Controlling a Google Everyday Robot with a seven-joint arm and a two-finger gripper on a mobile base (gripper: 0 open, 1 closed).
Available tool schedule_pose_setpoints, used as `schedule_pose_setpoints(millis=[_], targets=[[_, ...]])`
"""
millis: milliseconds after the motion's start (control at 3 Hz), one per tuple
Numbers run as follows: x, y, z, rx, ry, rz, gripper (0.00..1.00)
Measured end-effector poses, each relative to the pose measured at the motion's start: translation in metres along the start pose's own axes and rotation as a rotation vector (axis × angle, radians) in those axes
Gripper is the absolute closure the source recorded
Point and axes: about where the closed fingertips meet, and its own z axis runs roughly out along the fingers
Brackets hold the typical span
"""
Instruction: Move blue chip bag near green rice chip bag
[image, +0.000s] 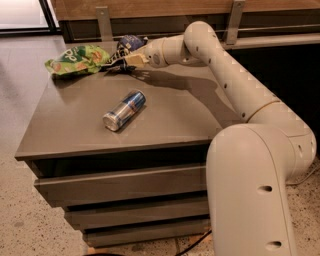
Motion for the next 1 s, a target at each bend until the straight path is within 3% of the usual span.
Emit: schedule_pose_setpoints(millis=[333, 667, 1000], targets=[[-0.0010, 0.0029, 0.0032, -0.016, 0.000, 0.012, 0.35], [0.0001, 0.0035, 0.0019, -0.025, 0.002, 0.023, 0.04], [0.0004, 0.0024, -0.0003, -0.023, 0.002, 0.026, 0.00]])
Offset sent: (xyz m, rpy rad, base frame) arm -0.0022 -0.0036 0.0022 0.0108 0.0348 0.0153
